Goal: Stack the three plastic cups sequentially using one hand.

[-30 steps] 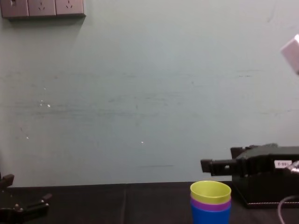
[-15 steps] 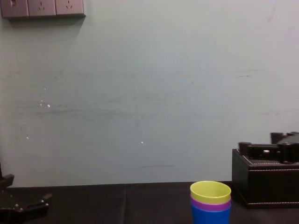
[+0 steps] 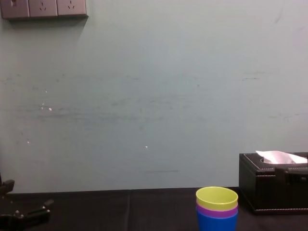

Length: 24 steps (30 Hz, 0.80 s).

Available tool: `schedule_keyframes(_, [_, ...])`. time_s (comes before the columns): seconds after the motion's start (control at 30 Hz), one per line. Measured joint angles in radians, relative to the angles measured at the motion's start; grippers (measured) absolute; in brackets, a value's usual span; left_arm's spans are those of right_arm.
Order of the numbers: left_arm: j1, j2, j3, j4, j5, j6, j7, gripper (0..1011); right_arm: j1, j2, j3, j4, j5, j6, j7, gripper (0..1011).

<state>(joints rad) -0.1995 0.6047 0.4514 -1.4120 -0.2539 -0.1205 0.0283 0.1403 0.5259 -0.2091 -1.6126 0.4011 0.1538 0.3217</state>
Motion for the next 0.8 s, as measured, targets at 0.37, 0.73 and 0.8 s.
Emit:
schedule_keyframes(0.37, [0.000, 0.000, 0.000, 0.000, 0.000, 0.000, 0.000, 1010, -0.023, 0.000, 0.014, 0.018, -0.005, -0.014, 0.008, 1004])
schedule_keyframes(0.73, [0.000, 0.000, 0.000, 0.000, 0.000, 0.000, 0.000, 1010, -0.020, -0.001, 0.012, 0.016, -0.005, -0.013, 0.008, 1004])
schedule_keyframes(0.8, [0.000, 0.000, 0.000, 0.000, 0.000, 0.000, 0.000, 1010, -0.020, -0.001, 0.012, 0.015, -0.005, -0.012, 0.008, 1004])
